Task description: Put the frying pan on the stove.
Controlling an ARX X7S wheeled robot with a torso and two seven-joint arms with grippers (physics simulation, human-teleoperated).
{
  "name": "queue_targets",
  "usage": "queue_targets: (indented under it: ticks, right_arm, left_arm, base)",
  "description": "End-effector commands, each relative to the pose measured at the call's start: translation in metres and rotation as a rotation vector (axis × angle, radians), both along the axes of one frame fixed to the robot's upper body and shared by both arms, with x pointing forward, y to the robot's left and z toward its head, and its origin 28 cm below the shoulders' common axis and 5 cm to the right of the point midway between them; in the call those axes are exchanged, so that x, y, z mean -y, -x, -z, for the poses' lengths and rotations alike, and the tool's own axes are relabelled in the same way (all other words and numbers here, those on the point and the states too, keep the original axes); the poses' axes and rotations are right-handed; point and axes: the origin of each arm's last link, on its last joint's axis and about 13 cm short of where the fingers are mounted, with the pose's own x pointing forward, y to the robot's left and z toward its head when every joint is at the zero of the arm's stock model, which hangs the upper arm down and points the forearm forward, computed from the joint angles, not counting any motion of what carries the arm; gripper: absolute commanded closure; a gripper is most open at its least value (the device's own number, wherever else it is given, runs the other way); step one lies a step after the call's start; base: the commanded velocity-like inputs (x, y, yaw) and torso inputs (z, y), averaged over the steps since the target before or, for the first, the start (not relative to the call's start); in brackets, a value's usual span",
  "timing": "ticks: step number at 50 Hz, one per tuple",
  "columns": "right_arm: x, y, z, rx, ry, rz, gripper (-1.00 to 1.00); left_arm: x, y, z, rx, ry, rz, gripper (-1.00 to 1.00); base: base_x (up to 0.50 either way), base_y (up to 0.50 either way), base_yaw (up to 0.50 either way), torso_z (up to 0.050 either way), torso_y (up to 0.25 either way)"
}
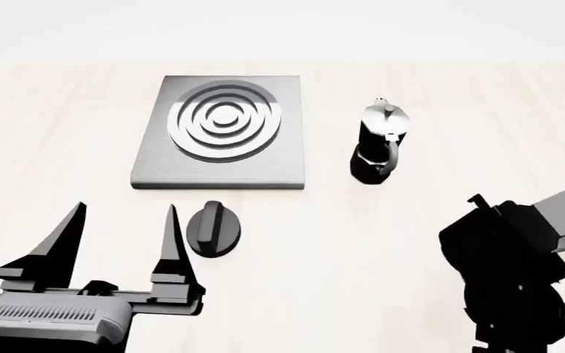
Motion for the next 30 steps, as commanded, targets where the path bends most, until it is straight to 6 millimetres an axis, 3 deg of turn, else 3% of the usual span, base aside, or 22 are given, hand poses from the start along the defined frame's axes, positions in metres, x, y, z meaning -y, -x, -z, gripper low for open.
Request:
queue_targets:
  ticks: [1,10,30]
  right_arm:
    - [-0.003,-0.002,-0.026,0.037,0.092,-0.131,1.00]
    - [-0.013,-0.004,-0.043,0.060,0.148,-0.331,1.00]
    - [-0.023,-0.001,-0.068,0.053,0.261,-0.513,1.00]
  left_arm:
    - [0.000,0.000,0.000,0.001,0.002,0.000,-1.00]
    - [-0.001,0.001,-0.002,0.006,0.007,0.000,-1.00]
    - [-0.001,0.000,-0.002,0.004,0.005,0.001,-1.00]
  base:
    - [0.00,0.00,0.00,0.000,0.000]
    - [0.00,0.00,0.00,0.000,0.002]
    - [0.00,0.00,0.00,0.001,0.002]
